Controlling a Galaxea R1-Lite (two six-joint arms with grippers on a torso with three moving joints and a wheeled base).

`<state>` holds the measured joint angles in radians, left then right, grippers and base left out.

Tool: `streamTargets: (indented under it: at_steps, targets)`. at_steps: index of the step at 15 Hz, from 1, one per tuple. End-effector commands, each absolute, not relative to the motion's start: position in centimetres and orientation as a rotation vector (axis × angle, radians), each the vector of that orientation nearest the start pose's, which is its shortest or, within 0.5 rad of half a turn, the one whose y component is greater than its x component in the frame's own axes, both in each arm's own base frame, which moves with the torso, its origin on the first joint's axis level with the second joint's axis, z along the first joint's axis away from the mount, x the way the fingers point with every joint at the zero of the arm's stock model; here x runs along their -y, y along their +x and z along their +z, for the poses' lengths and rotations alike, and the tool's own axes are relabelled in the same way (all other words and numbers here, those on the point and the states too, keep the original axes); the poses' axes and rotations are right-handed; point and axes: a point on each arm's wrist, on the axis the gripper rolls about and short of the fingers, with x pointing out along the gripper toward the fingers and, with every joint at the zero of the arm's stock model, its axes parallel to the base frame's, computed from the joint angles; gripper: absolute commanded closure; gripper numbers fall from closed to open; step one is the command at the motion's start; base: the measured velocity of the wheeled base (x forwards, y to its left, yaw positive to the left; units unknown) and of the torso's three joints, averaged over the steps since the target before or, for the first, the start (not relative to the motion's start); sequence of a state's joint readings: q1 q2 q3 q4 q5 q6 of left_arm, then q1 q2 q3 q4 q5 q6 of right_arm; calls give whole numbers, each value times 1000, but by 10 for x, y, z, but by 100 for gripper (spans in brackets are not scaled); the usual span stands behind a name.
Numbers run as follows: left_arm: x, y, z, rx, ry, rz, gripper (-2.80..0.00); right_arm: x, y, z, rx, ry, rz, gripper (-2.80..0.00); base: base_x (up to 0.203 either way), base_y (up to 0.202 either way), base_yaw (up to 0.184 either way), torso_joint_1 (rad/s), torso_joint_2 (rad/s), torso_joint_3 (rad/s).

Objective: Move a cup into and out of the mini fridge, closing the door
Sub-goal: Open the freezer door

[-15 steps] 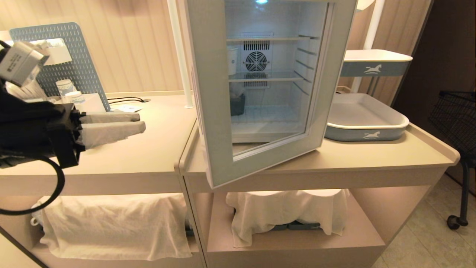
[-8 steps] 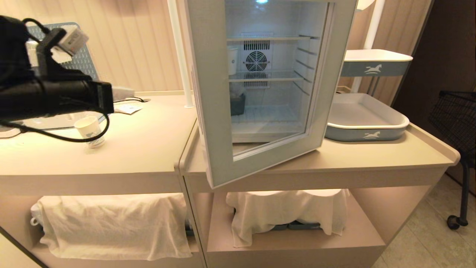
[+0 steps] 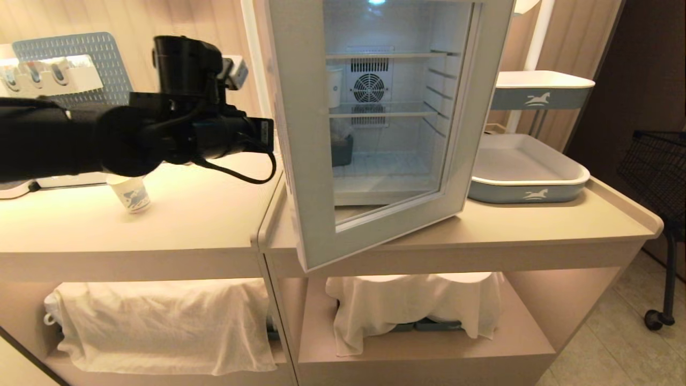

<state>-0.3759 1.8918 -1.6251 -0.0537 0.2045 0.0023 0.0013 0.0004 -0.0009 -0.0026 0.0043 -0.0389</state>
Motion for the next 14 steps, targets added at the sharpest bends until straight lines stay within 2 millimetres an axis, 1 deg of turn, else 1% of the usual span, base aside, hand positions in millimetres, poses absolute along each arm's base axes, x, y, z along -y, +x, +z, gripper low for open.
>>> streamTargets:
  at_steps: [1,3,5,6,9,11,14]
  targets:
    - [155,370,273,-215,78,-179,0,0,-23,76,5,-40,6,0,0,0,0,0,0,0]
    - [159,371,272,-210,79,-162,0,0,-23,76,4,-40,6,0,0,0,0,0,0,0]
    - [175,359,279,-196,38,-204,0,0,-23,76,6,-40,6,0,0,0,0,0,0,0]
    - [183,349,288,-180,-18,-233,0,0,-23,76,3,-40,6,0,0,0,0,0,0,0]
    - [202,307,313,-156,-133,-349,0,0,-23,76,3,-40,6,0,0,0,0,0,0,0]
    - [215,278,329,-159,-203,-483,0,0,-23,76,3,-40,6,0,0,0,0,0,0,0]
    - [240,219,350,-156,-273,-701,0,0,-23,76,3,-40,6,0,0,0,0,0,0,0]
